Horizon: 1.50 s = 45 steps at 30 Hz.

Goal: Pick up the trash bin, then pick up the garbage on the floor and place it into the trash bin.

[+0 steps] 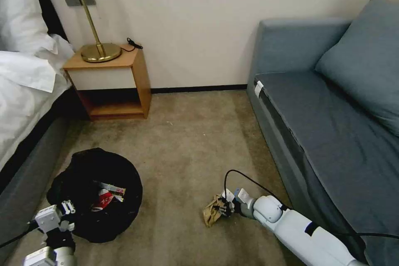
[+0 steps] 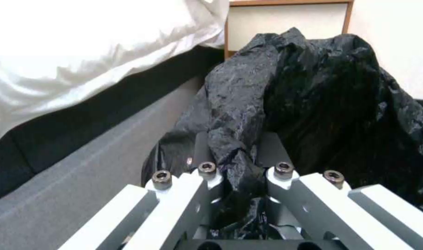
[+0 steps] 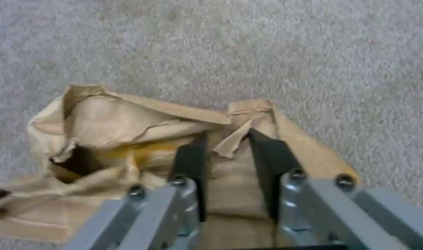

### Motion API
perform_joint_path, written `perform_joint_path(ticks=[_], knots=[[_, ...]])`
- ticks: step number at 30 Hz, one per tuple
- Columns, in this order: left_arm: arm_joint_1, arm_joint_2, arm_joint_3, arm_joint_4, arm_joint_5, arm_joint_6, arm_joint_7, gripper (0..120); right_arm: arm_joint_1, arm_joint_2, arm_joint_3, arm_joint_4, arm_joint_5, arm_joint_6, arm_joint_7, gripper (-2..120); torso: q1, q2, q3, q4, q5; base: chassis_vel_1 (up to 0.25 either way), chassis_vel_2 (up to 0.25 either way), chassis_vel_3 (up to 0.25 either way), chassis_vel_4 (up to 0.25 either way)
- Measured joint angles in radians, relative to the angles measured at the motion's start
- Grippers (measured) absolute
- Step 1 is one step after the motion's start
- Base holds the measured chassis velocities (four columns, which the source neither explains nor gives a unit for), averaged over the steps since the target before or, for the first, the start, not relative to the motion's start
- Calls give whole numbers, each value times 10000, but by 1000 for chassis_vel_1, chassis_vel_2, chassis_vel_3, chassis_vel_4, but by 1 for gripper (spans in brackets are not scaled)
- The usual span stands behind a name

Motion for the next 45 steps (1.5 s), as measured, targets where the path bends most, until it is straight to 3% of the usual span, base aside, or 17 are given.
perform_joint_path(ticks=[8,45], knots=[[-3,-3,-7,-36,-4,0,0,7,72,84,68,20,162,41,24,0,0,0,0,0,1,0,0,0,0],[55,-142,156,52,381,-170,35,7,89,94,576,662,1418,887,8,0,0,0,0,0,1,0,0,0,0]])
